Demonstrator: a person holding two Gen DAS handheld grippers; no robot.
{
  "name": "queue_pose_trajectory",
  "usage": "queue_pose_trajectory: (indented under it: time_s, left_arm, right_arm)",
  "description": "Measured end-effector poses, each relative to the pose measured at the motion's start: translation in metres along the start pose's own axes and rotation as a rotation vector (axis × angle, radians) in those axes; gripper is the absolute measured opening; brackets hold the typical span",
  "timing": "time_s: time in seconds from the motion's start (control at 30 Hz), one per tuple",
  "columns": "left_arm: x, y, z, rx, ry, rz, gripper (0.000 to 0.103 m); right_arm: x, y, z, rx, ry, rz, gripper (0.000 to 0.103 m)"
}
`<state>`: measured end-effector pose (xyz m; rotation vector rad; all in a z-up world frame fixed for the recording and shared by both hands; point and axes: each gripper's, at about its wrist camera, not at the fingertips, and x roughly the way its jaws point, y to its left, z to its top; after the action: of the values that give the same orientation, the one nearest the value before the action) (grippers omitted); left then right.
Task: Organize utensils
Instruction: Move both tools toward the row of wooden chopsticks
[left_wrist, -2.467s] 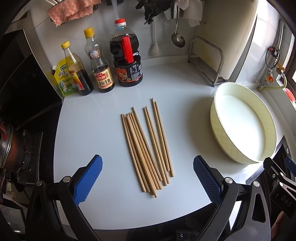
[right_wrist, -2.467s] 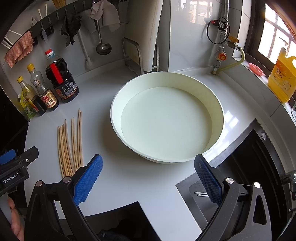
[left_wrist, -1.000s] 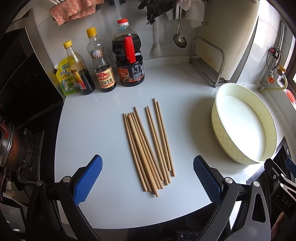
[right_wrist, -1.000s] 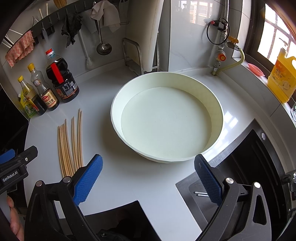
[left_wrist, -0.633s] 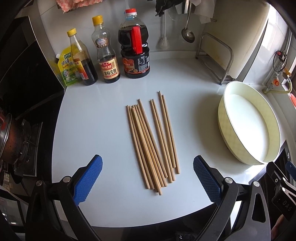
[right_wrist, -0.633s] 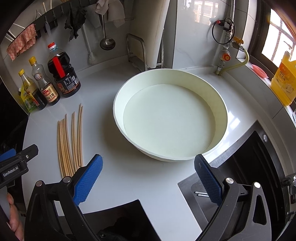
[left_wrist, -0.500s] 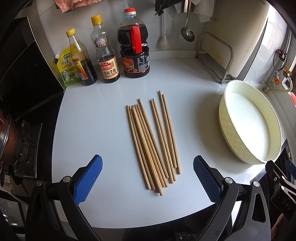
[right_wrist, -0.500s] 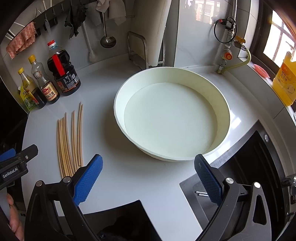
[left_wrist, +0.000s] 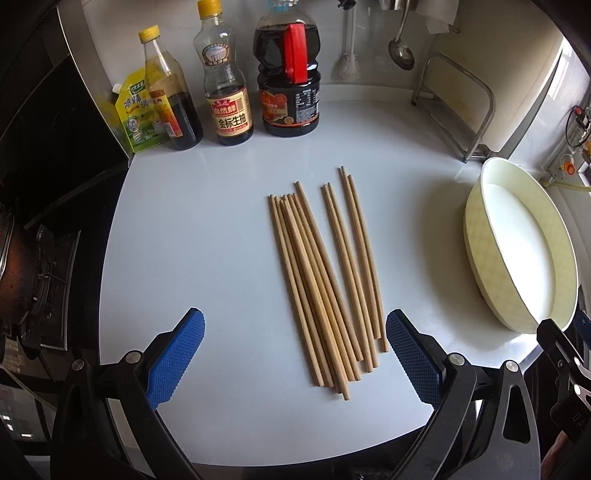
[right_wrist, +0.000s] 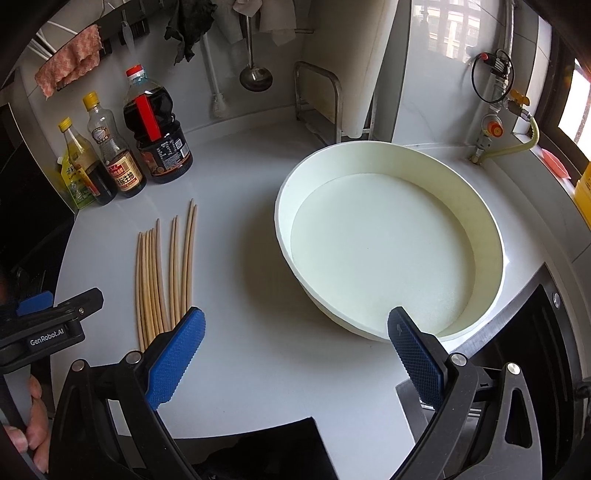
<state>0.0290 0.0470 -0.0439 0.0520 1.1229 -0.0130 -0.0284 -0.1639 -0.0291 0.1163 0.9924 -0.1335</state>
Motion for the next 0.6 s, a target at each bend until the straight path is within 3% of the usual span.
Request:
queue_pose_trajectory:
  time_s: [0.3,0.6]
  left_arm:
    - [0.045,0.049,-0.004,-0.081,0.036,0.035,0.097]
    - [0.082,0.06,-0.003,-0.081,0.044,0.049,0.097]
  right_arm:
    - [0.042,0.052,0.015,-0.149,0.009,0.058,0.095]
    - [0.099,0.096,0.028,-0.251,0.063,0.102,0.095]
